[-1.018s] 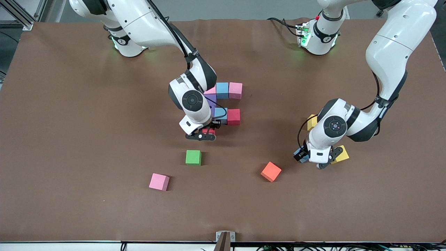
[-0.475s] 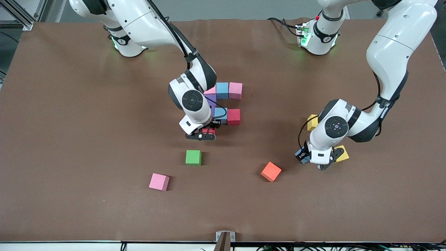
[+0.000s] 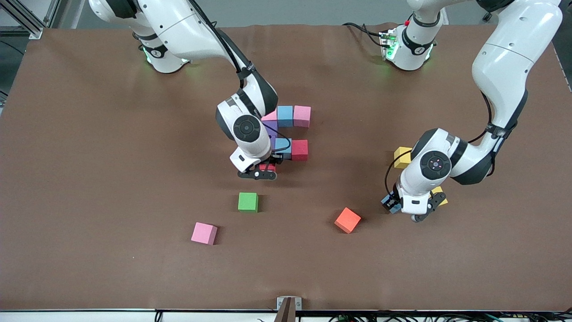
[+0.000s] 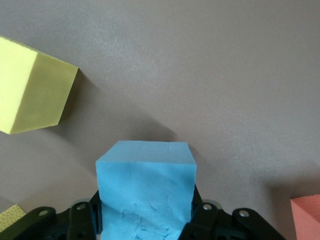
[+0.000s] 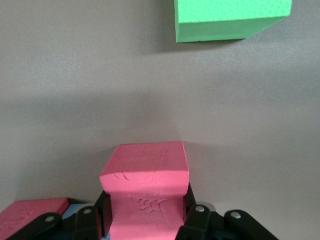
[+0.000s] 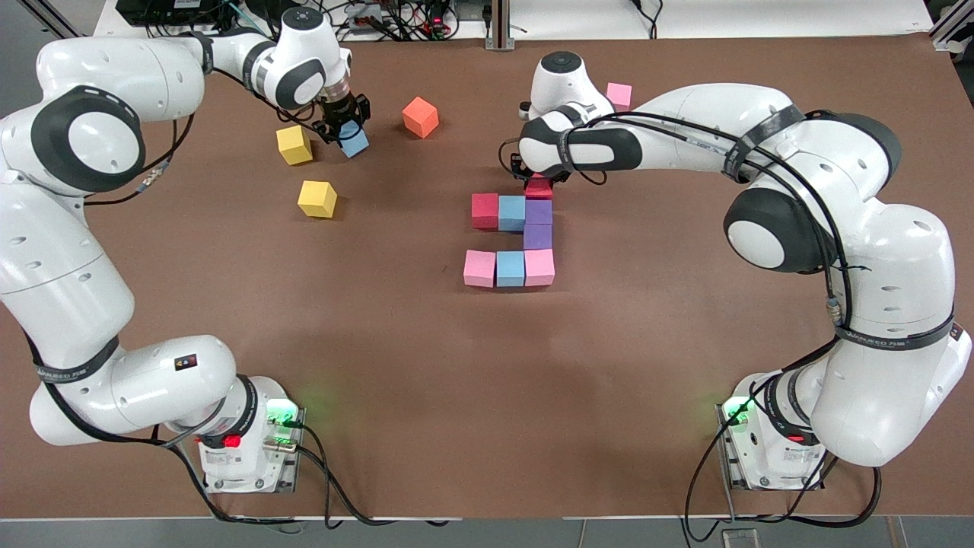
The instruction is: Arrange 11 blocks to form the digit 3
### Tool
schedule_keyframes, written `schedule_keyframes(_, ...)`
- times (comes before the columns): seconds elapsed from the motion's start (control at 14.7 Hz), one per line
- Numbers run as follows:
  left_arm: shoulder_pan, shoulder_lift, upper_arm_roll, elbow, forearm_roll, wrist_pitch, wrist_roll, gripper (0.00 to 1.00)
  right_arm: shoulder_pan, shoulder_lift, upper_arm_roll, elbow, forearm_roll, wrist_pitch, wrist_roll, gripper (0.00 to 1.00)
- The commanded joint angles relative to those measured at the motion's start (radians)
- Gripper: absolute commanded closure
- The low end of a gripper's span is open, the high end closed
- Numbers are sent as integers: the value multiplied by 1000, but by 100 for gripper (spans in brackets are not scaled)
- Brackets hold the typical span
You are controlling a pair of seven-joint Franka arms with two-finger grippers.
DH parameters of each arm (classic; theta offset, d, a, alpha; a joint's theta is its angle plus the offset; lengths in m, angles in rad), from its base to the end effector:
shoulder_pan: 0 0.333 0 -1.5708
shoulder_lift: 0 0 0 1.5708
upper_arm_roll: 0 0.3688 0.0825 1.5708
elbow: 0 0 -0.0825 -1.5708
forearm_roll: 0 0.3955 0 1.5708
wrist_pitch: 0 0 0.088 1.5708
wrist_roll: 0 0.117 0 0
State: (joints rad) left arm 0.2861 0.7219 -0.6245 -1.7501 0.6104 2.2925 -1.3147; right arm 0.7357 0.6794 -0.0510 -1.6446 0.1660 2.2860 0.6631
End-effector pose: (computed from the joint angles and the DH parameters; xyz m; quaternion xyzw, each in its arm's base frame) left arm 0.6792 -0.1656 0.2400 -0.9423 -0.3338 -0.0209 0.0155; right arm 0.5548 0.4662 0.2381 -0.9980 0.0394 0.0424 0.0243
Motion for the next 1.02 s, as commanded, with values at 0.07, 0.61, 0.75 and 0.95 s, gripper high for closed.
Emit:
schedule_keyframes(0.07, -5, -1, -1, 14, 5, -21, -6, 54, 21, -15, -3, -66, -11, 9, 33, 100)
schedule_keyframes(0.61, -5, 4, -3, 20, 3, -19, -5, 54, 33, -15, -4, -67, -11, 1, 53, 100)
schedule_keyframes(0.75, -8, 7, -3, 27, 3, -19, -6, 54, 36, -15, -3, -67, -11, -3, 55, 100)
schedule_keyframes(0.95, -8, 8, -1, 27, 3, -19, -5, 54, 36, -15, -4, -81, -11, 6, 55, 100)
